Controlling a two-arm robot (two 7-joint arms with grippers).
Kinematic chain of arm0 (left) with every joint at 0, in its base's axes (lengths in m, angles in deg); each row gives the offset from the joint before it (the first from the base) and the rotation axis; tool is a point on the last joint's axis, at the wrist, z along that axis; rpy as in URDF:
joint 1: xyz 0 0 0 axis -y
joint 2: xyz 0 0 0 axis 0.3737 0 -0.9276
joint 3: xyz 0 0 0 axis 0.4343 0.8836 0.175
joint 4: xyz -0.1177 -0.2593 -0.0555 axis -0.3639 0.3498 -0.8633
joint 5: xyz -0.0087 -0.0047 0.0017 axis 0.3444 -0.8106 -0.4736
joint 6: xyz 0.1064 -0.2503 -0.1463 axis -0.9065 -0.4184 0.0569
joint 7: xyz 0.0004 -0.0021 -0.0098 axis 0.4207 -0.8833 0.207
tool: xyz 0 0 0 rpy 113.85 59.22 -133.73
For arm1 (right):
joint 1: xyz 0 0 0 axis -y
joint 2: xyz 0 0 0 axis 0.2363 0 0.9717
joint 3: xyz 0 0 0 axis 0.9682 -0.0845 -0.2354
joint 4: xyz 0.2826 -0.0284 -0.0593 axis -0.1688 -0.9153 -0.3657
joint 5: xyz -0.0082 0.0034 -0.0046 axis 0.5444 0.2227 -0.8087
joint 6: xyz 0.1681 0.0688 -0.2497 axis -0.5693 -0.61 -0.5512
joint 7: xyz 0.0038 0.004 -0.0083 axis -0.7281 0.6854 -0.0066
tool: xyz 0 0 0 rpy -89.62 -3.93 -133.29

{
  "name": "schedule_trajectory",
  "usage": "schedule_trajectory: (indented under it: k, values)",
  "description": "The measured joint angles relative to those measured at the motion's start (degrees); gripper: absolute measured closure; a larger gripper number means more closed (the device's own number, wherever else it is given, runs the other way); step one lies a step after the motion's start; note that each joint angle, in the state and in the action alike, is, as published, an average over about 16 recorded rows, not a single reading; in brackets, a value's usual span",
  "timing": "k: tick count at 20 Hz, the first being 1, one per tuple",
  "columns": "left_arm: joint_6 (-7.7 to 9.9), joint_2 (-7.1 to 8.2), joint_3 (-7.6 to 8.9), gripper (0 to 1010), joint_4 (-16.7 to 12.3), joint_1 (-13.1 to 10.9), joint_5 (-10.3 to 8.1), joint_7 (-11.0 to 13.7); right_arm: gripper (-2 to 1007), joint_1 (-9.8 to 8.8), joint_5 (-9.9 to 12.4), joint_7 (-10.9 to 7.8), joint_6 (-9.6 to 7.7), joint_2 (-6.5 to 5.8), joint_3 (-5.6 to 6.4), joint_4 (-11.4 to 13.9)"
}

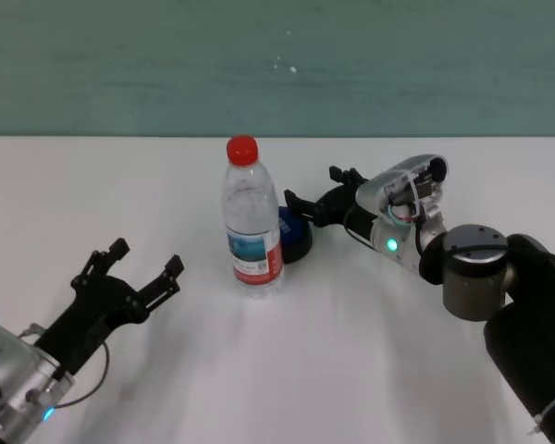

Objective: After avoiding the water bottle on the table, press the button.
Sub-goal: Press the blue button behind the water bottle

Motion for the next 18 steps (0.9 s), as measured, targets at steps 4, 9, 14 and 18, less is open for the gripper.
schedule_trajectory:
  k: [4,9,14,18]
  values:
    - [0.00,0.00,0.00,0,0.00,0.00,0.00,0.00,1,0.10,0.19,-0.10,0.28,0.17,-0.11,-0.75]
    - [0.00,0.00,0.00,0,0.00,0.00,0.00,0.00,1,0.04,0.35,-0.09,0.45,0.32,-0.20,-1.36]
    - [0.00,0.00,0.00,0,0.00,0.00,0.00,0.00,1,-0.16,0.50,-0.02,0.50,0.44,-0.23,-1.74]
    - [0.00,0.00,0.00,0,0.00,0.00,0.00,0.00,1,-0.33,0.58,0.03,0.48,0.50,-0.23,-1.92]
